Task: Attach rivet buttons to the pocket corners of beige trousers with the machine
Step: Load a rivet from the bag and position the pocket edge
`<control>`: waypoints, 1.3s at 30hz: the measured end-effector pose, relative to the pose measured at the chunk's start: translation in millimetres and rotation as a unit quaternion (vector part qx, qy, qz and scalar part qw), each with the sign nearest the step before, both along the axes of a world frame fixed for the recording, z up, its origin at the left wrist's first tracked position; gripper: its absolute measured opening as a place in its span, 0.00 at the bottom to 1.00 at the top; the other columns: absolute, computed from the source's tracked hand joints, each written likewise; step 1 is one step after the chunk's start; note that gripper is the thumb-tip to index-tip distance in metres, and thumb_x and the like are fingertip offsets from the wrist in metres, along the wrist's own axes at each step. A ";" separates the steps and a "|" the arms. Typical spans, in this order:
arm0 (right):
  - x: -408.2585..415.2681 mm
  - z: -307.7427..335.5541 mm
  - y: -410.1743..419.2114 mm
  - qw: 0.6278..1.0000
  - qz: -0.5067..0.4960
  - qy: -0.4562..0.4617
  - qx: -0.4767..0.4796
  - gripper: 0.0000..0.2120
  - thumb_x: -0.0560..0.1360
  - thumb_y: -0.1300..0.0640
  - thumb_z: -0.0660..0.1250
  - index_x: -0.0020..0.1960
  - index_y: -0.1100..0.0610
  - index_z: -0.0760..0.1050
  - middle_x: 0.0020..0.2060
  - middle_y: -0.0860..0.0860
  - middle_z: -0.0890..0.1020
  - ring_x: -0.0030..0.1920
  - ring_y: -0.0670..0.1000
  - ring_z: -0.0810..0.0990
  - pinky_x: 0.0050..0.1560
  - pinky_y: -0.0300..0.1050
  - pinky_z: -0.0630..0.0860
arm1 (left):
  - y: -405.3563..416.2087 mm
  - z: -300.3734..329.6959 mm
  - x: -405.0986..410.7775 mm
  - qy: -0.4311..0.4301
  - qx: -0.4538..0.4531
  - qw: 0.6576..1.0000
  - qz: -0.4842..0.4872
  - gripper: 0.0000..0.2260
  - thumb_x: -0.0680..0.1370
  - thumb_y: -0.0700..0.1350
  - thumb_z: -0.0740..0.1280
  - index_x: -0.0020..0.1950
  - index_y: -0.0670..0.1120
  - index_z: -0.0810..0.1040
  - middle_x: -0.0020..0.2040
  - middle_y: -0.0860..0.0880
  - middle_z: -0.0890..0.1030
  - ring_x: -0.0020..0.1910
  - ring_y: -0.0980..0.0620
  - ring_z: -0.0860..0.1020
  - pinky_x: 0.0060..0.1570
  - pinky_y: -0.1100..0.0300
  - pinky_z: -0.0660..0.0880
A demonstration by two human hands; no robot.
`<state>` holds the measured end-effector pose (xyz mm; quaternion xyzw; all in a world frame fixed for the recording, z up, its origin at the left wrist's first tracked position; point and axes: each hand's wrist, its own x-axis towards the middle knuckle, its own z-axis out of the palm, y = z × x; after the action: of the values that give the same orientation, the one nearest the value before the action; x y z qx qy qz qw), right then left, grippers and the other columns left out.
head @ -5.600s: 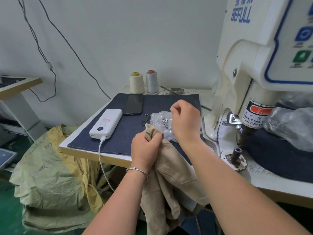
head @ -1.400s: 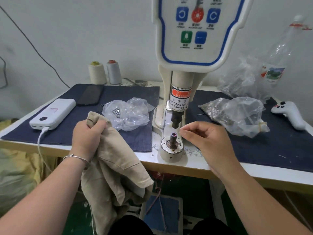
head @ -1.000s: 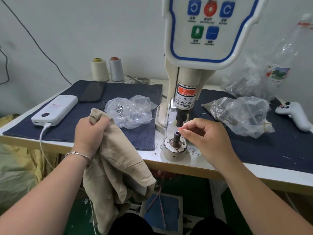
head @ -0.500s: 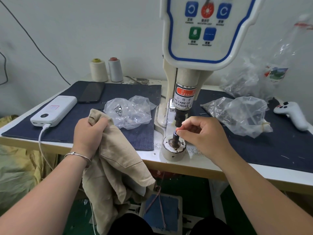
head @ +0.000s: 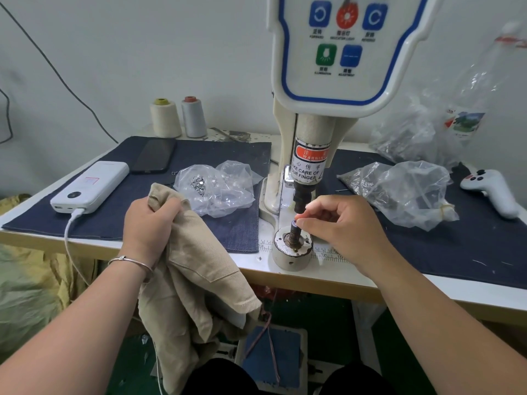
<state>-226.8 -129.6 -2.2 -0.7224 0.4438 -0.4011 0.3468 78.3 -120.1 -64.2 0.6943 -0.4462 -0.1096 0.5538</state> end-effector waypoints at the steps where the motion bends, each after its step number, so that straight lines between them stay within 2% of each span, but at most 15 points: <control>1: 0.0 0.2 0.2 1.000 0.000 0.000 0.000 0.06 0.69 0.61 0.76 0.38 0.52 0.84 0.30 0.49 0.82 0.32 0.46 0.77 0.39 0.50 0.80 | -0.2 0.1 -0.1 -0.003 0.000 1.000 0.001 0.22 0.66 0.51 0.63 0.35 0.29 0.71 0.31 0.46 0.64 0.33 0.50 0.63 0.33 0.53 0.60; 4: 0.3 0.8 1.5 1.000 -0.003 -0.002 -0.001 0.06 0.69 0.61 0.76 0.38 0.52 0.84 0.30 0.48 0.82 0.32 0.47 0.77 0.41 0.54 0.80 | -0.2 -0.2 -0.3 -0.001 -0.003 1.000 0.000 0.21 0.66 0.51 0.64 0.32 0.31 0.68 0.30 0.47 0.62 0.31 0.53 0.61 0.32 0.53 0.59; 9: -0.1 0.6 2.2 1.000 -0.004 -0.015 0.010 0.05 0.69 0.62 0.76 0.39 0.53 0.85 0.31 0.52 0.83 0.39 0.59 0.81 0.43 0.61 0.81 | 1.0 0.9 -1.2 -0.001 -0.009 1.000 -0.006 0.14 0.66 0.50 0.64 0.28 0.41 0.66 0.25 0.55 0.59 0.27 0.56 0.58 0.31 0.53 0.58; 11: 0.2 0.6 2.3 1.000 -0.003 -0.011 0.005 0.05 0.69 0.62 0.76 0.39 0.52 0.85 0.32 0.51 0.83 0.39 0.58 0.81 0.44 0.59 0.81 | 1.2 1.7 -1.7 0.002 -0.010 1.000 -0.004 0.16 0.66 0.50 0.64 0.28 0.40 0.66 0.26 0.53 0.60 0.28 0.56 0.58 0.31 0.53 0.58; 14: -4.8 -0.7 4.0 1.000 -0.011 -0.007 -0.006 0.06 0.70 0.61 0.75 0.39 0.50 0.85 0.33 0.49 0.84 0.38 0.52 0.82 0.40 0.43 0.80 | 1.3 1.5 -1.1 0.002 -0.007 1.000 0.002 0.19 0.65 0.51 0.64 0.30 0.34 0.67 0.28 0.49 0.62 0.28 0.55 0.59 0.32 0.53 0.59; 18: -22.9 -7.6 23.8 0.994 -0.063 -0.083 -0.022 0.09 0.70 0.63 0.74 0.40 0.49 0.85 0.35 0.48 0.85 0.37 0.46 0.81 0.39 0.33 0.76 | 2.3 2.3 -1.0 0.014 -0.001 1.000 -0.006 0.16 0.66 0.50 0.64 0.28 0.38 0.66 0.24 0.56 0.60 0.27 0.57 0.58 0.31 0.53 0.59; 21: -35.8 -21.6 56.7 0.990 -0.095 -0.101 0.007 0.04 0.70 0.56 0.74 0.40 0.46 0.84 0.36 0.48 0.84 0.38 0.46 0.81 0.40 0.38 0.77 | 6.1 9.5 -6.2 0.057 0.008 0.998 -0.027 0.12 0.65 0.49 0.65 0.25 0.48 0.65 0.23 0.57 0.60 0.27 0.58 0.59 0.32 0.54 0.59; 24: -48.2 -34.4 91.4 0.986 -0.106 -0.108 0.074 0.04 0.66 0.49 0.72 0.40 0.46 0.84 0.36 0.49 0.83 0.39 0.46 0.81 0.43 0.45 0.75 | 21.6 26.9 -11.3 0.129 0.026 0.989 -0.063 0.11 0.60 0.53 0.68 0.27 0.48 0.71 0.29 0.50 0.64 0.32 0.54 0.65 0.35 0.54 0.62; 27: -61.0 -38.5 107.6 0.980 -0.107 -0.109 0.126 0.08 0.69 0.59 0.73 0.39 0.46 0.84 0.35 0.50 0.83 0.38 0.45 0.80 0.45 0.47 0.73 | 49.9 54.7 -19.8 0.178 0.055 0.973 -0.135 0.09 0.56 0.54 0.69 0.25 0.50 0.72 0.26 0.51 0.69 0.28 0.55 0.71 0.32 0.60 0.69; 29: -64.6 -34.1 112.1 0.979 -0.109 -0.107 0.137 0.11 0.69 0.63 0.72 0.39 0.46 0.84 0.34 0.51 0.83 0.37 0.46 0.80 0.43 0.48 0.74 | 72.6 75.8 -28.2 0.230 0.069 0.950 -0.200 0.05 0.55 0.49 0.71 0.24 0.52 0.75 0.25 0.53 0.72 0.24 0.59 0.74 0.25 0.67 0.71; 31: -59.6 -22.9 117.7 0.984 -0.081 -0.113 0.109 0.10 0.69 0.63 0.71 0.39 0.49 0.85 0.33 0.53 0.81 0.35 0.47 0.79 0.42 0.47 0.77 | 92.2 98.6 -38.5 0.287 0.080 0.920 -0.255 0.04 0.58 0.42 0.72 0.29 0.50 0.80 0.27 0.48 0.77 0.27 0.55 0.78 0.27 0.66 0.75; 33: -49.4 -7.4 124.6 0.991 -0.041 -0.125 0.038 0.05 0.67 0.58 0.71 0.40 0.51 0.85 0.33 0.52 0.81 0.36 0.47 0.79 0.39 0.40 0.76 | 106.8 122.0 -48.6 0.295 0.100 0.912 -0.266 0.01 0.63 0.36 0.71 0.32 0.41 0.80 0.27 0.45 0.78 0.25 0.52 0.79 0.25 0.64 0.76; 35: -37.8 7.4 130.6 0.992 -0.006 -0.122 -0.030 0.07 0.67 0.52 0.72 0.44 0.51 0.84 0.35 0.50 0.81 0.37 0.48 0.80 0.39 0.39 0.76 | 118.6 142.5 -58.3 0.287 0.114 0.907 -0.286 0.04 0.61 0.31 0.68 0.28 0.39 0.79 0.24 0.44 0.77 0.22 0.51 0.78 0.23 0.65 0.76; 37: -25.0 19.2 136.2 0.988 0.042 -0.131 -0.063 0.16 0.70 0.42 0.72 0.54 0.48 0.82 0.42 0.49 0.83 0.42 0.50 0.81 0.41 0.42 0.77 | 130.6 160.0 -70.4 0.290 0.117 0.882 -0.352 0.07 0.59 0.32 0.63 0.27 0.40 0.80 0.25 0.43 0.76 0.23 0.50 0.78 0.25 0.64 0.76; 39: -13.9 26.0 139.3 0.984 0.101 -0.122 -0.079 0.31 0.66 0.35 0.73 0.66 0.44 0.73 0.57 0.45 0.81 0.55 0.48 0.80 0.48 0.41 0.77 | 140.4 168.3 -81.3 0.285 0.135 0.837 -0.447 0.09 0.61 0.31 0.62 0.29 0.41 0.81 0.25 0.44 0.77 0.24 0.51 0.78 0.26 0.66 0.76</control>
<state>-240.7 9.7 23.9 -0.7346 0.2894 -0.4828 0.3787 -3.0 20.3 104.1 0.4250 -0.5111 -0.5977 0.4482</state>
